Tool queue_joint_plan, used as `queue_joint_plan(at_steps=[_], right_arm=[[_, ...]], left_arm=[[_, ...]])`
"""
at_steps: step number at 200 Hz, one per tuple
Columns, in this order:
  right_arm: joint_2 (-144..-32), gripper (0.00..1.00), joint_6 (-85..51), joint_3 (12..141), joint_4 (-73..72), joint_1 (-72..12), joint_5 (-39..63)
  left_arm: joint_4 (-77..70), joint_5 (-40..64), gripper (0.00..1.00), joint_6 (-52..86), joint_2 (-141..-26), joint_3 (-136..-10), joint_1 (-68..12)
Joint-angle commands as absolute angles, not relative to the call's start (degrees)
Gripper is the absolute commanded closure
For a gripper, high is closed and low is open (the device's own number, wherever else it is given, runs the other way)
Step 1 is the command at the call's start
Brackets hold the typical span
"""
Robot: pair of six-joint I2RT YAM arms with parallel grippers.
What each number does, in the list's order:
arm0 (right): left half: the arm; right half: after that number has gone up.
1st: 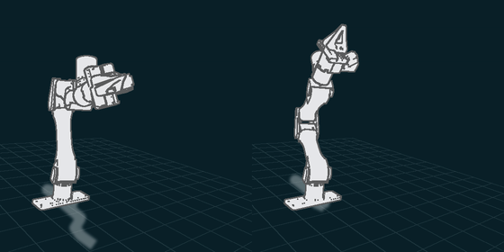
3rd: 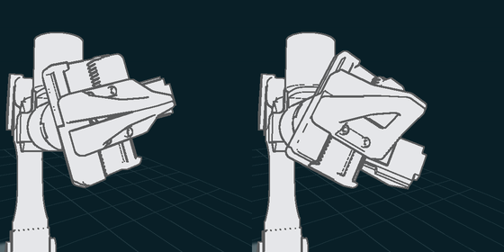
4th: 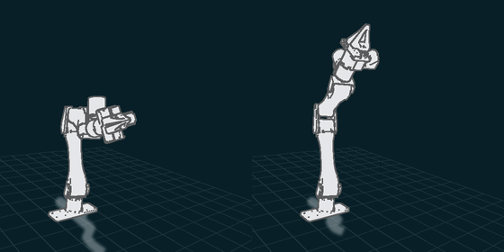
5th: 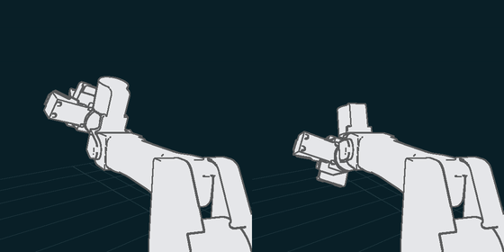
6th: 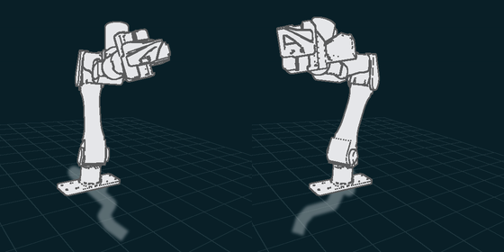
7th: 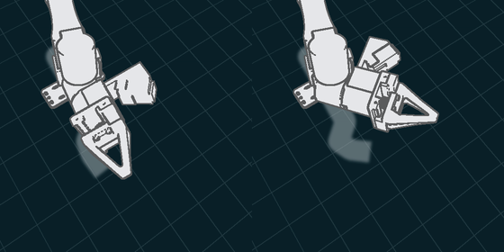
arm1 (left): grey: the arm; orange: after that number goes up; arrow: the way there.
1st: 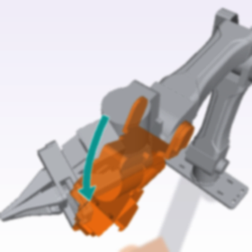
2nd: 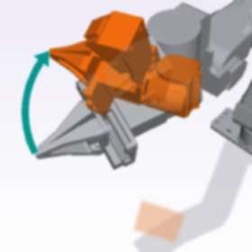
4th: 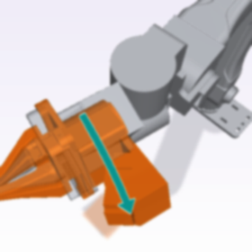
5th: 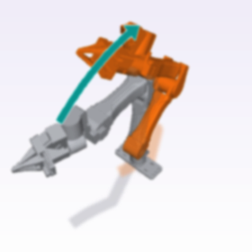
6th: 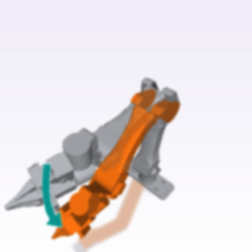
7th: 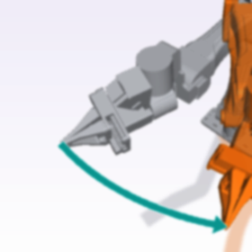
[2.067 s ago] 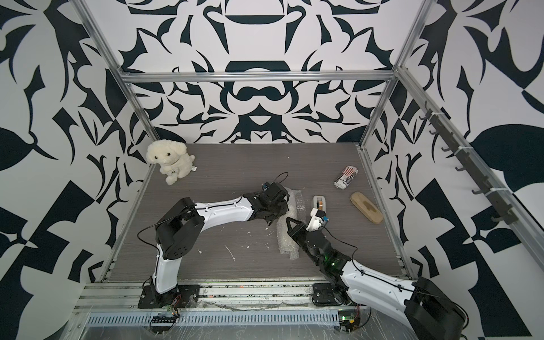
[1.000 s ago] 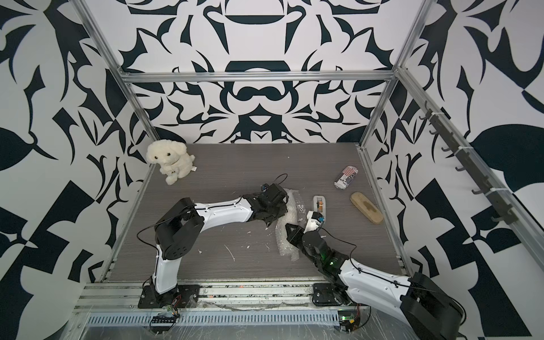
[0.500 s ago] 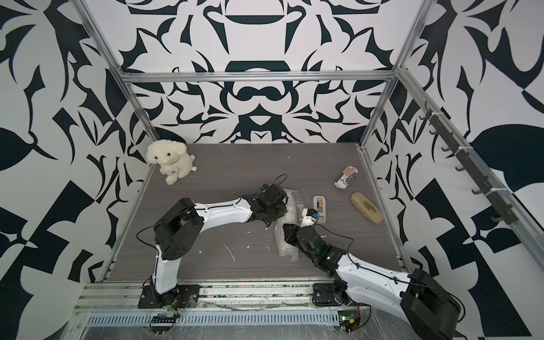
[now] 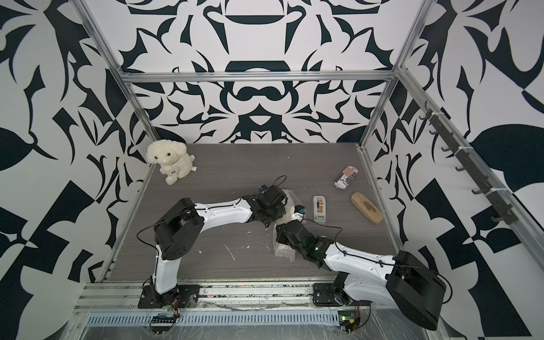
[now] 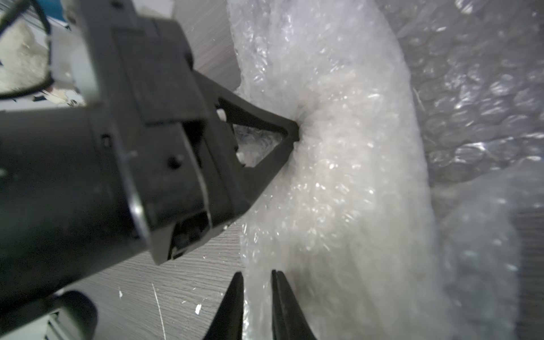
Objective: Wrap vases in bubble wrap
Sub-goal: Stick the tape on the bubble wrap.
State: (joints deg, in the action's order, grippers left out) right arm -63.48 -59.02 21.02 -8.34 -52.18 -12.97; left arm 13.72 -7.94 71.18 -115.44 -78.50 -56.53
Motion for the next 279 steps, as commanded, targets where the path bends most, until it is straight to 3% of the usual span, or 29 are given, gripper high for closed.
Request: queue_joint_plan(at_steps=[1,32,39,51,54,58,168,279], right_arm=[[-63.9,0.78,-55.7,20.3,3.2,-53.2,-16.2],[-58.4,0.73,-52.5,20.8,5.2,-53.2,-20.5],[-56.5,0.68,-51.4,20.7,5.3,-53.3,-21.6],[-53.6,0.48,-50.0,20.4,5.3,-53.2,-23.0],[-52.9,0.32,-49.7,20.2,5.1,-53.2,-23.2],[-52.1,0.28,-49.3,19.9,4.8,-53.2,-23.4],[-43.9,0.28,-44.9,21.8,9.1,-53.1,-25.9],[-37.2,0.27,-50.8,30.6,18.6,-51.8,-16.7]], left_arm=[[18.8,-6.9,0.90,71.4,-117.3,-76.9,-56.9],[18.8,-7.0,0.91,71.3,-117.0,-76.7,-57.0],[18.7,-7.0,0.91,71.3,-117.0,-76.6,-56.9],[18.9,-7.0,0.91,71.3,-116.9,-76.6,-57.0],[18.8,-7.0,0.91,71.3,-116.8,-76.6,-57.0],[18.9,-7.1,0.92,71.4,-116.8,-76.6,-57.0],[19.1,-6.9,0.93,71.5,-116.4,-76.9,-56.9],[19.2,-7.1,0.94,71.1,-116.1,-77.0,-57.0]])
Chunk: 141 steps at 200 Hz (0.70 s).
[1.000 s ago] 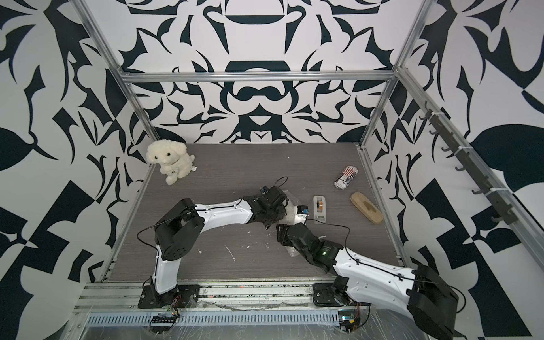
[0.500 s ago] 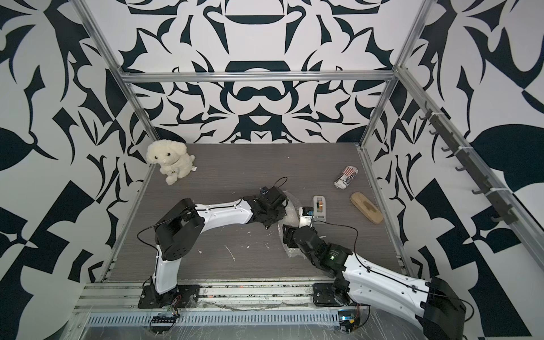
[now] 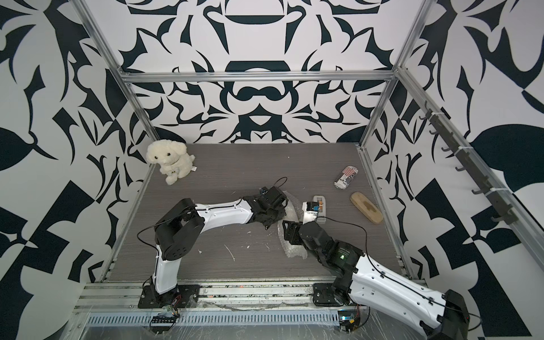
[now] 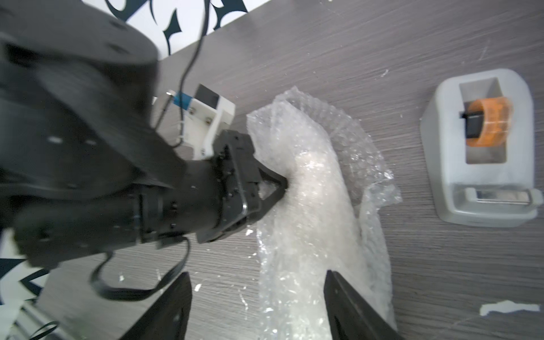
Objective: Wrap vases in bubble wrap
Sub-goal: Stick the tape on the bubble wrap.
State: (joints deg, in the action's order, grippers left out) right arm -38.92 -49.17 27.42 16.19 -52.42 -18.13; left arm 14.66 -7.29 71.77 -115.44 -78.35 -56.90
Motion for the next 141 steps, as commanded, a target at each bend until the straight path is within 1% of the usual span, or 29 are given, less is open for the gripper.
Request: queue_joint_plan(at_steps=[1,23,30,39,55,65,73,105,125,141], right_arm=[[-37.1,0.27,-50.9,30.7,18.7,-51.7,-16.7],[-36.5,0.29,-51.2,31.8,19.5,-49.2,-13.1],[-36.5,0.32,-51.5,32.1,19.9,-47.6,-11.7],[-36.7,0.36,-51.9,32.3,20.4,-45.2,-7.2],[-37.3,0.51,-51.8,32.4,20.4,-40.0,-0.8],[-37.6,0.66,-51.9,32.1,20.1,-36.4,3.8],[-37.8,0.74,-51.9,31.8,19.7,-33.6,7.5],[-38.0,0.76,-50.6,30.6,17.5,-25.3,18.5],[-37.2,0.77,-50.0,30.0,17.3,-22.9,20.0],[-36.8,0.79,-48.6,29.6,17.1,-22.4,20.5]], left_arm=[[19.2,-7.1,0.94,71.1,-116.1,-77.0,-57.0],[19.1,-7.0,0.94,70.9,-116.1,-77.0,-57.0],[19.0,-7.0,0.94,70.9,-116.0,-76.9,-57.0],[18.8,-7.0,0.94,70.9,-116.0,-76.8,-57.0],[18.6,-6.5,0.94,70.5,-115.9,-76.9,-57.0],[18.5,-6.5,0.94,70.2,-115.9,-77.0,-57.0],[18.5,-6.5,0.94,69.9,-115.9,-77.1,-57.0],[17.6,-6.3,0.94,68.8,-115.2,-76.9,-57.0],[16.4,-6.1,0.94,68.0,-114.9,-76.4,-57.0],[16.3,-5.9,0.94,67.5,-114.8,-76.6,-57.0]])
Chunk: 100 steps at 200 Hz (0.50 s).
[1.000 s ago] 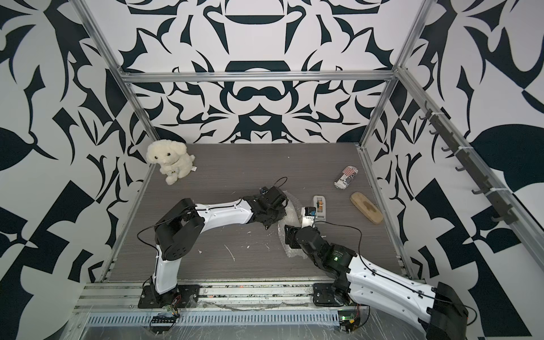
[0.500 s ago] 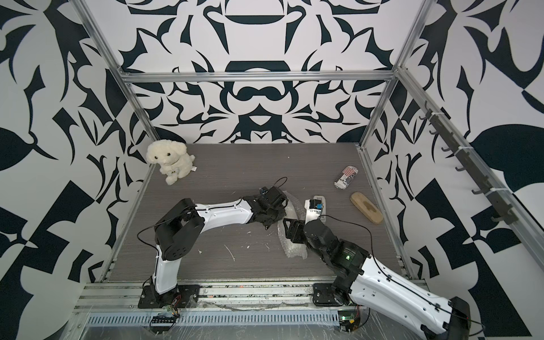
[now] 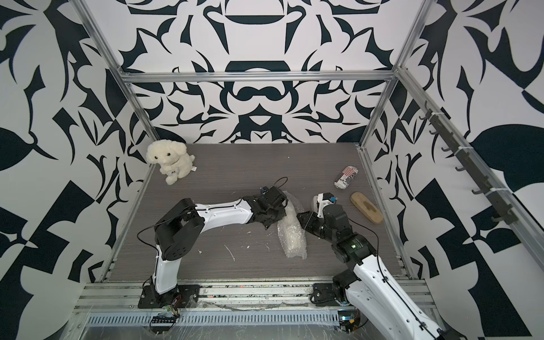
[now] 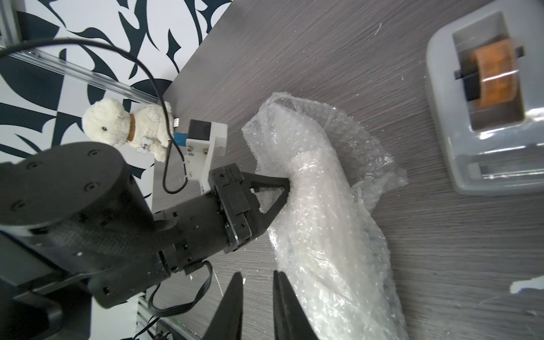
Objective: Wrap vases in bubble wrap
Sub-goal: Stick the tape on the bubble wrap.
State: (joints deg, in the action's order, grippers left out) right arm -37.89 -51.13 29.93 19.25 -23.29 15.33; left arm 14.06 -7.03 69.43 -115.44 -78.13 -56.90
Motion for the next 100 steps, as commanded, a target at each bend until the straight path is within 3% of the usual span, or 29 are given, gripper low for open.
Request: queue_joint_plan(at_steps=[1,27,100], right_arm=[[-36.8,0.79,-48.4,29.6,17.2,-22.5,20.5],[-39.6,0.86,-42.9,29.9,22.4,-22.4,18.2],[-47.4,0.86,-42.2,28.1,13.3,-22.9,17.6]], left_arm=[[16.3,-5.9,0.94,67.4,-114.8,-76.6,-57.0],[15.4,-5.5,0.94,66.9,-114.4,-76.3,-57.0],[15.0,-5.6,0.95,66.8,-114.6,-76.2,-57.2]])
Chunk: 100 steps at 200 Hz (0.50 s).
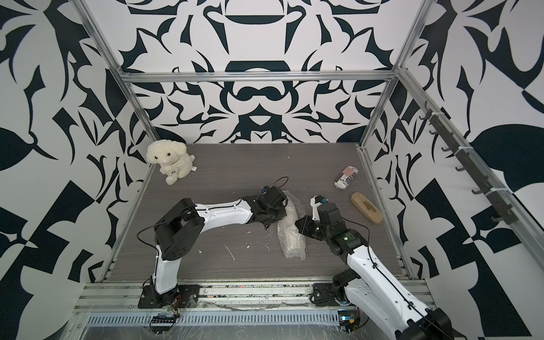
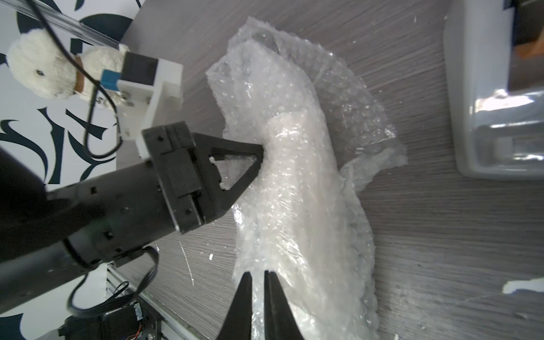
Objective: Wrap vases in bubble wrap
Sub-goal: Stick the tape on the bubble wrap.
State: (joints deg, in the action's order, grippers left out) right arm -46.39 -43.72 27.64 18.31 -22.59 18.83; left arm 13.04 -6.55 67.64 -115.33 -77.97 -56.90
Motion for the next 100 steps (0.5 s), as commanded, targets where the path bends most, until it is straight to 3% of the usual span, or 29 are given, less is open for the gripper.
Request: queue_joint_plan(at_steps=[1,65,100], right_arm=[[-47.5,0.86,-42.1,28.2,13.2,-22.9,17.5],[-58.0,0.86,-41.1,29.2,9.9,-31.5,14.1],[-57.2,0.89,-44.5,26.0,7.1,-36.0,11.9]], left_arm=[[15.0,-5.6,0.95,66.8,-114.6,-76.2,-57.2],[15.3,-5.5,0.95,67.0,-115.0,-76.9,-57.3],[16.2,-5.5,0.95,67.0,-115.2,-77.6,-57.3]])
